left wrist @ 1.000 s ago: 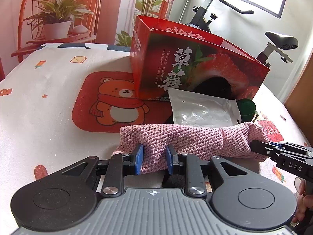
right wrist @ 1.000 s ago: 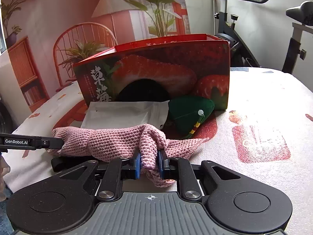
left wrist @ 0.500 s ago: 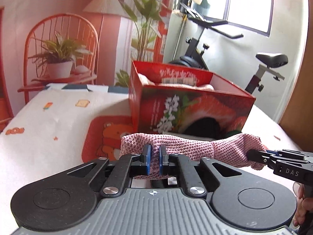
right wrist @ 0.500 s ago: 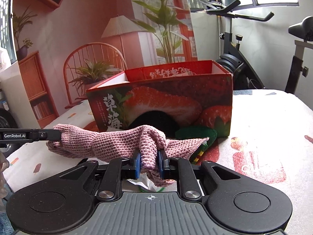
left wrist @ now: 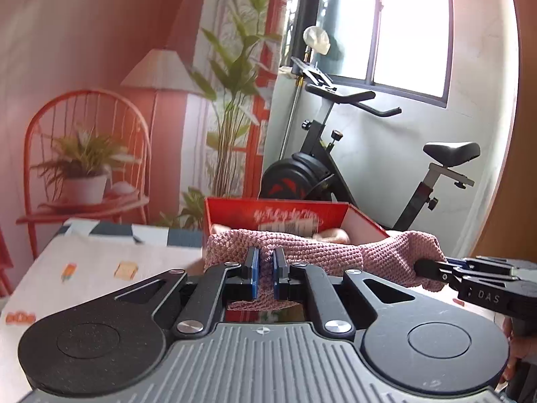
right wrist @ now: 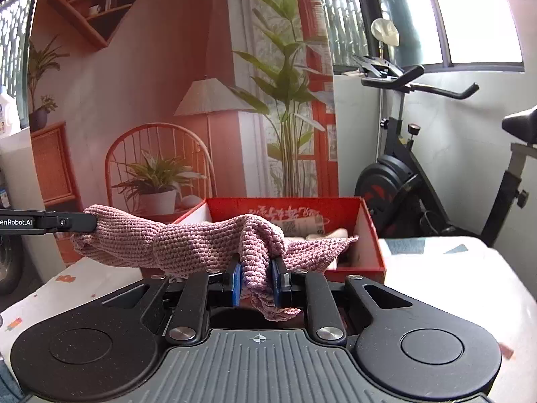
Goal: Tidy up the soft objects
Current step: 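Lower the pink towel into the box and open both tools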
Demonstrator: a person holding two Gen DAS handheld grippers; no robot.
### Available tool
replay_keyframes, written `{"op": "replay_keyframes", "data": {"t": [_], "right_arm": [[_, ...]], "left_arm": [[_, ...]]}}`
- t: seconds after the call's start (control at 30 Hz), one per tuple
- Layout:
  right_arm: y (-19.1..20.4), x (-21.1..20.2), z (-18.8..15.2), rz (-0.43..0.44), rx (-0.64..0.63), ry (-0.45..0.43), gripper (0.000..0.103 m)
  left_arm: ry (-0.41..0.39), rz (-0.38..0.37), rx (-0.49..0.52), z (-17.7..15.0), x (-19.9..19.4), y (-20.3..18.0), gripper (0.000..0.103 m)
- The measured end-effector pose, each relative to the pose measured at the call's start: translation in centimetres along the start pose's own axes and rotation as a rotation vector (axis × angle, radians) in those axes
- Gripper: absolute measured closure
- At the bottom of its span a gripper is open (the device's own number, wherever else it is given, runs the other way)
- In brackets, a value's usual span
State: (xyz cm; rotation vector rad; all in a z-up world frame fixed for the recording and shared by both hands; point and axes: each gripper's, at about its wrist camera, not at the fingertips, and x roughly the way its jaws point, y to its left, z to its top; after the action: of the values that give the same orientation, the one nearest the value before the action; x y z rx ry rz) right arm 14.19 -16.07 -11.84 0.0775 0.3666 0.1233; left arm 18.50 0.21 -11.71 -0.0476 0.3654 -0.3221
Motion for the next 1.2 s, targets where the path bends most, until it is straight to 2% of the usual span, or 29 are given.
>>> {"op": "replay_keyframes", "data": {"t": [0.1, 0.23, 0.37, 0.53, 0.63, 0.77, 1.0, 1.1, 1.2], "right_arm": [[-1.2, 2.1, 2.8, -0.027, -0.017, 0.009, 0.087], [-2.8, 5.7, 5.5, -0.042, -0.013, 0.066, 0.087], [-4.0, 9.3, 6.4, -0.045, -0.018, 0.167, 0.087], [-4.9, 13.6, 5.1, -0.009, 0.031, 0.358, 0.087], [-5.0, 15.0, 4.4, -0.014, 0.058, 0.427, 0.087], [-5.5, 16.7, 3.3, -0.025, 0.11, 0.507, 0.087], [-5.7, 18.5, 2.4, -0.049, 0.102, 0.589, 0.087], [-5.8, 19.2, 2.3, -0.058, 0.121, 0.619, 0.086], [-6.1, 19.3, 2.1, -0.066, 0.154, 0.623, 0.081]], "left_arm": [[0.024, -0.019, 0.017, 2.1, 2.4, -0.5, 0.094], [0.078, -0.031, 0.001, 3.6, 5.6, -0.1, 0.094], [0.184, -0.064, -0.016, 3.2, 8.9, 0.6, 0.094], [0.31, -0.109, -0.033, 2.1, 12.2, 1.0, 0.094], [0.356, -0.114, -0.006, 1.5, 13.9, 0.5, 0.094], [0.426, -0.13, -0.024, 0.6, 15.9, 0.2, 0.094], [0.499, -0.113, -0.053, -0.4, 18.4, 0.6, 0.094], [0.504, -0.093, -0.032, -0.3, 18.8, 0.3, 0.094], [0.482, -0.108, -0.001, -0.2, 18.4, 0.1, 0.091]]}}
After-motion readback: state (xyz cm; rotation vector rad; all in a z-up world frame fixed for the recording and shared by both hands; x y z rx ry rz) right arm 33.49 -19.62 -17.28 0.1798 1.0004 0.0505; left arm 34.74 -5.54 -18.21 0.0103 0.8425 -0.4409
